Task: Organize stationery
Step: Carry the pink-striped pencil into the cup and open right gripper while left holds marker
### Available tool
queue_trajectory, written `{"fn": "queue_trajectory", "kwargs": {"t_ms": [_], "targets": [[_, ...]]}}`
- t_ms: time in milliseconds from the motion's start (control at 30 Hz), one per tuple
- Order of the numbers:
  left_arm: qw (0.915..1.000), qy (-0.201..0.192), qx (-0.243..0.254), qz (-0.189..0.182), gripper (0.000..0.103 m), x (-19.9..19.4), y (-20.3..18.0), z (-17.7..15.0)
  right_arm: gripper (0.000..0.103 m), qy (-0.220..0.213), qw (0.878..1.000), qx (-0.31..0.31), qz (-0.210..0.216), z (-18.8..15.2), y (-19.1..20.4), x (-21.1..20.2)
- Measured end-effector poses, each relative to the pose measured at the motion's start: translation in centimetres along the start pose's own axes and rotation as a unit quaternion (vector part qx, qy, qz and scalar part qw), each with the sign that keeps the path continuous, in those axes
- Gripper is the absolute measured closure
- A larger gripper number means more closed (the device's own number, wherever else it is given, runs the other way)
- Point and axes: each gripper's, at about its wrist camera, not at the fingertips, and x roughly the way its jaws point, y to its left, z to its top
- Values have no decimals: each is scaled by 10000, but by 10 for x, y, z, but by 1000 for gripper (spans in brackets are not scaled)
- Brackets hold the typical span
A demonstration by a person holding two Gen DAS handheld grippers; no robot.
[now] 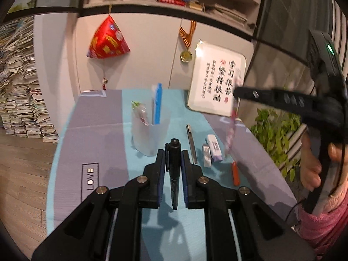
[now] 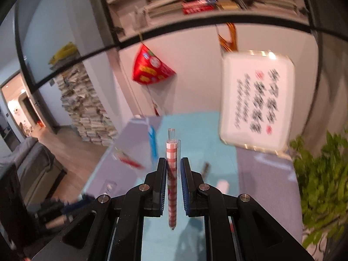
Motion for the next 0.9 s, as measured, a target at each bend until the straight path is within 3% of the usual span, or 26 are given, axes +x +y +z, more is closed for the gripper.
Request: {"fn": "queue_trajectory", "kwargs": {"t_ms": [133, 433, 900], "targets": [[9999, -133, -105, 18, 91, -7, 8, 1, 89, -356, 9990, -275, 9, 27, 31, 11], [9992, -223, -287, 184, 91, -15, 28, 0, 89, -755, 9961, -300, -352, 43, 59, 58], [9983, -167, -421, 369, 91, -4, 45, -2, 89, -421, 9970, -340, -560, 25, 54, 102]]}}
